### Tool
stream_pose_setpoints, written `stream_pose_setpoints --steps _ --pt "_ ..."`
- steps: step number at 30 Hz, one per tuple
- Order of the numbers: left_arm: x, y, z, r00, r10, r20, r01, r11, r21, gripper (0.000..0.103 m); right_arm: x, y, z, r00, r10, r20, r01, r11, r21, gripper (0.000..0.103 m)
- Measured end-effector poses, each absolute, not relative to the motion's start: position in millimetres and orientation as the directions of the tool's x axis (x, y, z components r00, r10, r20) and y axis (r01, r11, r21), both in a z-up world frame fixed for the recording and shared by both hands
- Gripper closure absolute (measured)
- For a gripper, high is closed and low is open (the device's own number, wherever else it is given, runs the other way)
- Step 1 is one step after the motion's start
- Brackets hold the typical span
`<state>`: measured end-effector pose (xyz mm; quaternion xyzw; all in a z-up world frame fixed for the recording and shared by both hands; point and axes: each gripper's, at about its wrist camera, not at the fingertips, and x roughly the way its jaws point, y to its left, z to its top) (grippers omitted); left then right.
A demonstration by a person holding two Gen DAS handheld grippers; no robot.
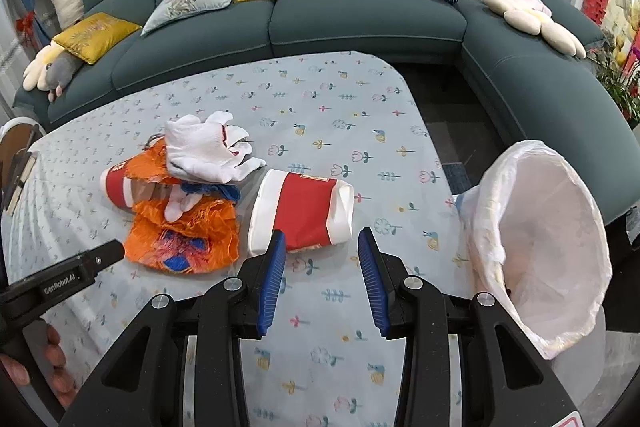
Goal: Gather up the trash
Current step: 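Move both open tools back over the remaining trash, then grasp the orange plastic bag with the left tool while the right tool grasps a red-white cup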
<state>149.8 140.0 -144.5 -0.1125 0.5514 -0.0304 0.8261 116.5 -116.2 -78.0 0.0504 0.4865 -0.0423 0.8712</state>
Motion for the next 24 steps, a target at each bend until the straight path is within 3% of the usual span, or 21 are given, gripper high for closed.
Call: stream_pose_setpoints --steps 14,18,22,24 --pt "180 138 -181 0.333 -0.187 -0.924 -0.076 0.972 -0.224 0.045 161 -126 -115 0.473 -0.033 -0.880 0.162 0.986 0.050 0.066" --pt "182 134 -185 0.322 -0.202 -0.925 -0.056 0.971 -0.232 0.060 165 -126 -126 0.453 -0.021 -0.891 0.161 0.985 0.058 0.067" --pt "181 128 -187 0.310 -0.218 -0.925 -0.039 0.970 -0.241 0.082 162 -127 -133 0.439 -0.010 -0.898 0.163 0.984 0.068 0.081" --pt "179 127 -187 0.308 -0.221 -0.925 -0.027 0.970 -0.241 0.091 159 -129 -134 0.438 -0.001 -0.899 0.167 0.983 0.080 0.081"
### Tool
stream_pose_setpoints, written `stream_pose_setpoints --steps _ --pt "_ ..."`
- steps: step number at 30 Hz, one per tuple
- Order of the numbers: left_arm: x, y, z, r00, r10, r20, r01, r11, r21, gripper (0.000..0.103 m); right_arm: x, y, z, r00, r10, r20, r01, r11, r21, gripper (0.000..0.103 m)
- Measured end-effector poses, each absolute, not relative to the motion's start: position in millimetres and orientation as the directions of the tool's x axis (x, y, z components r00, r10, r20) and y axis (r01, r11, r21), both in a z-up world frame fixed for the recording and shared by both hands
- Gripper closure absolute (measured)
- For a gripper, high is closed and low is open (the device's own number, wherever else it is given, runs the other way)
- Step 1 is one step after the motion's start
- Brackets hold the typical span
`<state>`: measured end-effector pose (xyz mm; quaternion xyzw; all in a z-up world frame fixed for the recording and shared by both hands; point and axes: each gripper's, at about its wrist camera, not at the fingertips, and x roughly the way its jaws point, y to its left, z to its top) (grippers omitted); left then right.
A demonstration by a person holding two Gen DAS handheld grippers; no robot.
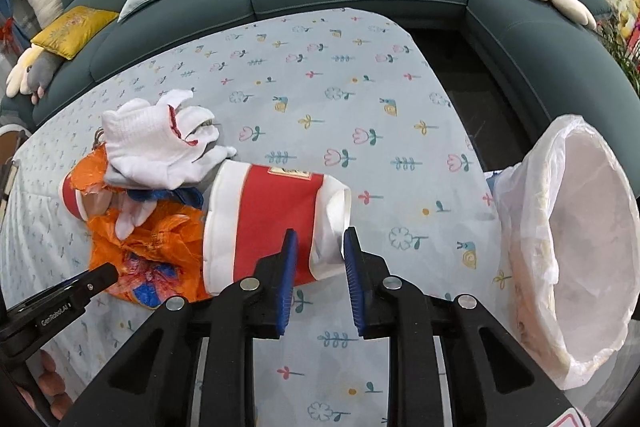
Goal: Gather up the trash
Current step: 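Grasp the orange plastic bag with the left tool while the right tool grasps a red-white cup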
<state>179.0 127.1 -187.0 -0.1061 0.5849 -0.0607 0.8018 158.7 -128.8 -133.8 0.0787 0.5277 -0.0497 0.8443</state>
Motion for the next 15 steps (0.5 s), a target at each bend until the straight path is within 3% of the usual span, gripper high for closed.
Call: stream_pose_setpoints --steps 3,5,15 --pt "175 123 -184 0.315 -0.223 -0.923 -0.011 0.971 -0.239 0.097 154 -131 -132 0.446 -0.002 -0.895 0.174 0.981 0.085 0.085" --pt "171 120 -180 0.323 -0.223 -0.920 -0.003 0.972 -0.236 0.099 151 -134 -128 0.452 -0.006 -0.892 0.179 0.980 0.084 0.093" --pt "148 95 -144 0.378 -0.246 -0.893 0.057 0.968 -0.242 0.100 122 -155 -97 0.504 -0.046 -0.862 0.207 0.976 0.069 0.095"
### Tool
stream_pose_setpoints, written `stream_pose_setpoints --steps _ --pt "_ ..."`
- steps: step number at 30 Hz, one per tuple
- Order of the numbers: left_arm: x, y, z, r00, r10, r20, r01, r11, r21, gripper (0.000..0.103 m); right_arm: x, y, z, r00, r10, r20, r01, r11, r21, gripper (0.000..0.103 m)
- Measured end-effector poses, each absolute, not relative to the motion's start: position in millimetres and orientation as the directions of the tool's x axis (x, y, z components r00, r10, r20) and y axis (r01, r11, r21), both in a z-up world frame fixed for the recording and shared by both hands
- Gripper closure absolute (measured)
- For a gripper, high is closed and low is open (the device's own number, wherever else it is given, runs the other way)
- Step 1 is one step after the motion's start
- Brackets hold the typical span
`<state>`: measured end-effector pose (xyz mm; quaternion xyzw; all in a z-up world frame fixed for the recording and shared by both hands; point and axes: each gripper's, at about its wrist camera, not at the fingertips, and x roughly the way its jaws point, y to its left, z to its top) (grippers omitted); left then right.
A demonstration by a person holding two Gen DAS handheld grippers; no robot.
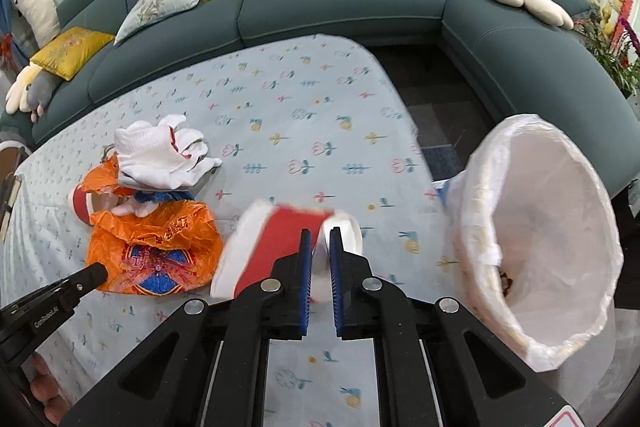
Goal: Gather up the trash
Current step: 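Grasp the orange plastic bag with the left tool while the right tool grasps a red-white cup, then carry the orange bag and the cup toward the white bin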
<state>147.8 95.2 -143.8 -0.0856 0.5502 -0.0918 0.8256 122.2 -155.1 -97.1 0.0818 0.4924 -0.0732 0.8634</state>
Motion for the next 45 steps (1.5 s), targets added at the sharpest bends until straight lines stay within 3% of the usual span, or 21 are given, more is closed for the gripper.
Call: stream_pose_setpoints --steps 5,26,45 --pt "135 77 -122 0.406 -0.265 -0.875 0.101 0.964 -0.245 0.100 105 -172 -78 0.537 -0.061 -0.842 0.226 0.971 0.073 0.101" --pt "101 -29 -54 0.465 -0.354 -0.812 0.317 0.922 -0.221 0.100 43 -249 -23 0.629 -0.120 -0.768 0.308 0.946 0.104 0.101" --pt "86 -167 -37 0.412 -0.439 -0.798 0.514 0.836 -0.193 0.100 9 -347 -29 0.606 -0.190 -0.772 0.440 0.889 0.127 0.101"
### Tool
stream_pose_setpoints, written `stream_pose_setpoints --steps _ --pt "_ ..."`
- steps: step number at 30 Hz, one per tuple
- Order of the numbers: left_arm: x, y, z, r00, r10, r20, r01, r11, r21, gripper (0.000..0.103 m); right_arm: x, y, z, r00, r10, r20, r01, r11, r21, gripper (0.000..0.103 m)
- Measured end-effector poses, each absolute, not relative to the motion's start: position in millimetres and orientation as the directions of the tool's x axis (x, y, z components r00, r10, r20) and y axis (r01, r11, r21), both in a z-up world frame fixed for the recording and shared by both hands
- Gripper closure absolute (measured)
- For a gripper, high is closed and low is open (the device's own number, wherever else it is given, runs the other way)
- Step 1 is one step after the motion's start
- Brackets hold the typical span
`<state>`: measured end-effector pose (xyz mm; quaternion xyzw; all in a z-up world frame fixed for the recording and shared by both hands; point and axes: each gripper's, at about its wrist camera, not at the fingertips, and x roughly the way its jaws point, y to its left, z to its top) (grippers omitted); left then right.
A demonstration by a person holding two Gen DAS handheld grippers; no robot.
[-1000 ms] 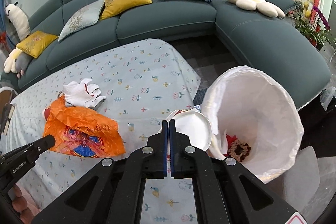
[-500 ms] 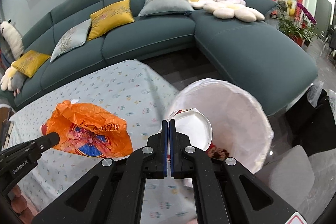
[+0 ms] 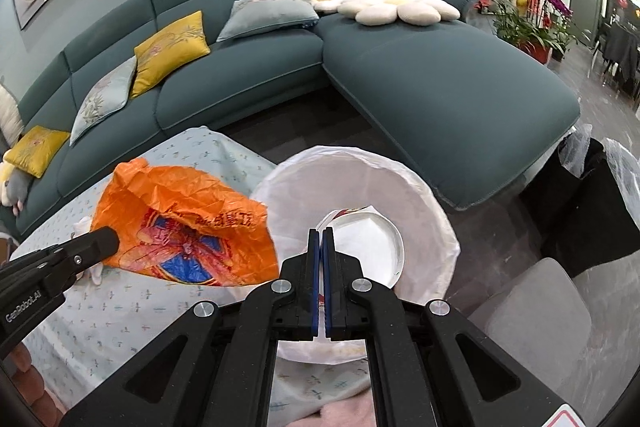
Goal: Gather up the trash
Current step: 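Carry the orange bag and the cup toward the white bin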
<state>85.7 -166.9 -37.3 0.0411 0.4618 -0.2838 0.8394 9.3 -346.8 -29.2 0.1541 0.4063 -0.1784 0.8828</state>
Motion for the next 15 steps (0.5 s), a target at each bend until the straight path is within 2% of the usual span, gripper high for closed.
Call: stream_pose_setpoints --steps 8,10,15 --pt "87 -193 -50 0.367 -0.446 -0.816 0.519 0.826 -0.218 0.095 10 -356 -39 0.593 -0.182 -0.785 0.441 0.888 0.127 0.100" --pt "86 -195 -53 0.366 -0.439 -0.821 0.519 0.828 -0.211 0.087 9 -356 -41 0.591 -0.183 -0.786 0.444 0.887 0.127 0.095" --pt "84 -193 -56 0.367 -0.429 -0.825 0.514 0.833 -0.204 0.086 8 -355 -43 0.585 -0.181 -0.790 0.450 0.883 0.131 0.094"
